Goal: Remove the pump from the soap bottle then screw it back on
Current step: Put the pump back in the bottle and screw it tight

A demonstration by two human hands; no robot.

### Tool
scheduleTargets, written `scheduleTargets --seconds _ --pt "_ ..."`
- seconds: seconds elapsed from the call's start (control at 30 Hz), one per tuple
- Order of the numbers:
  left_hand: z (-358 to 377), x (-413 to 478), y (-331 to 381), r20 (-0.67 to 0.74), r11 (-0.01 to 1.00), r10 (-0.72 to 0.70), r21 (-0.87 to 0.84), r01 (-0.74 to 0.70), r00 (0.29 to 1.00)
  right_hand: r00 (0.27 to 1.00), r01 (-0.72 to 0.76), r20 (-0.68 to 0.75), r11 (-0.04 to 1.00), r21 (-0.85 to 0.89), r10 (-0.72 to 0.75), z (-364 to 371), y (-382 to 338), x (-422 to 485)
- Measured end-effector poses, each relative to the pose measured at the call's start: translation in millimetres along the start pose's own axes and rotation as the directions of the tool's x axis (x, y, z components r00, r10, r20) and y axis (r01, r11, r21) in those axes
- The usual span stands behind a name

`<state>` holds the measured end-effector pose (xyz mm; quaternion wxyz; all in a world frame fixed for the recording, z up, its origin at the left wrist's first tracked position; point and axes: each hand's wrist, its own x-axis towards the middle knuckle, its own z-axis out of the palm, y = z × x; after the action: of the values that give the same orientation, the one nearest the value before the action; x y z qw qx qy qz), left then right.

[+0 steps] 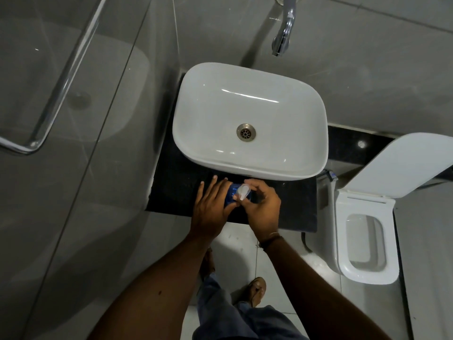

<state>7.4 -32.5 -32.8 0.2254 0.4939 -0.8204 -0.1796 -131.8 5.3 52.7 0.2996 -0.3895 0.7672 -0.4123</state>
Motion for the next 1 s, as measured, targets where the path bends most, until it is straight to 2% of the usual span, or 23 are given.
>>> scheduleTargets --seconds 0.17,0.3,0.4,0.53,0.7,0.87,1.0 --pt "2 -1 -1 0.026 0.999 0.002 0.033 -0.002 1.0 0.98 -0.163 -0.101 0.984 0.071 0.169 10 -11 -2" --pt "1 0 0 0.072 0.999 -0.013 0.032 0.011 0.997 0.921 -0.331 -0.164 0.931 0.154 0.354 20 -20 1" --pt "1 -1 -1 0.094 0.999 -0.014 0.044 0.01 0.996 0.89 -0.366 -0.21 0.909 0.202 0.405 28 -25 0" --pt "0 -1 0 0.087 0.999 -0.011 0.04 0.007 0.996 0.934 -0.281 -0.176 0.944 0.176 0.31 24 -26 -9" --pt "-3 1 1 0.078 1.0 -0.02 0.007 0.02 0.997 0.983 -0.176 -0.055 0.984 0.004 0.176 -2 -20 -17" --pt "-1 0 0 0.07 1.0 -0.025 -0.004 0.025 0.997 0.992 -0.104 -0.086 0.972 -0.211 0.088 -22 -48 -22" --pt "-2 1 2 0.054 1.0 -0.025 -0.011 0.026 0.998 0.994 -0.084 -0.084 0.966 -0.245 0.065 -20 -59 -16"
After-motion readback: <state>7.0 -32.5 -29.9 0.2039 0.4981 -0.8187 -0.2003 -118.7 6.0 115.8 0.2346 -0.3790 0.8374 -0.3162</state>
